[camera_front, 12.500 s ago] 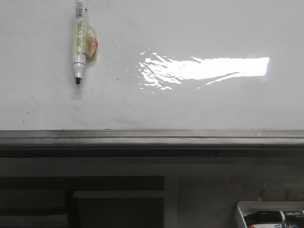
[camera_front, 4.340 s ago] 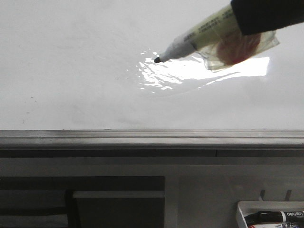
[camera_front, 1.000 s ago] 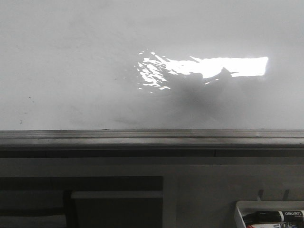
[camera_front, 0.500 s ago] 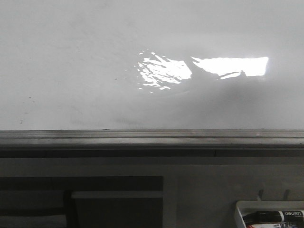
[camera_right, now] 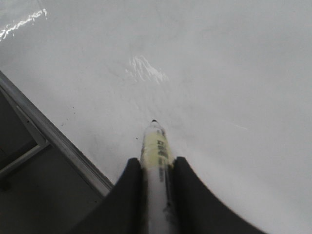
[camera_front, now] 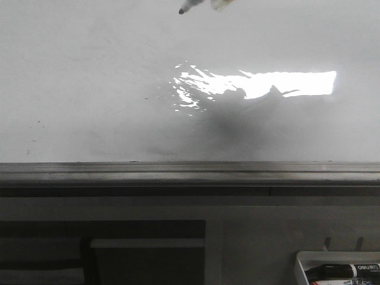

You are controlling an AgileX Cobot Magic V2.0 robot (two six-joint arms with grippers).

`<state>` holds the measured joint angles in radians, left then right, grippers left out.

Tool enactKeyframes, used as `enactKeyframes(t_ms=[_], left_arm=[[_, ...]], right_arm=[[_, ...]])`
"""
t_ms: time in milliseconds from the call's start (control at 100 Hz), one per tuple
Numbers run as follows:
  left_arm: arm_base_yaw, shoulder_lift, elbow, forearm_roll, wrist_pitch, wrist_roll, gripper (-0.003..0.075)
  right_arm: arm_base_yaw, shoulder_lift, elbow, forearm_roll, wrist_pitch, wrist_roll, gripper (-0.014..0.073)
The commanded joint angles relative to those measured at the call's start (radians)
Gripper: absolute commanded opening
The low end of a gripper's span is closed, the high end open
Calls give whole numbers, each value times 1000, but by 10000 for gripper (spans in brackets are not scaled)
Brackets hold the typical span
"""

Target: Write number 5 on whiteboard

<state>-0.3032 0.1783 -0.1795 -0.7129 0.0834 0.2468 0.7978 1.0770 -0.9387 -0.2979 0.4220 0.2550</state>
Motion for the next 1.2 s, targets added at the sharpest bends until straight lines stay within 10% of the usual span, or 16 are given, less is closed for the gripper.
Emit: enactKeyframes(t_ms=[0, 1190], left_arm=[[1, 10, -27, -11, -66, -8, -20], [1, 10, -27, -11, 19, -8, -20]], right_arm=[[1, -1, -34, -32, -89, 1, -39], [-89, 114, -111, -81, -135, 9, -39]])
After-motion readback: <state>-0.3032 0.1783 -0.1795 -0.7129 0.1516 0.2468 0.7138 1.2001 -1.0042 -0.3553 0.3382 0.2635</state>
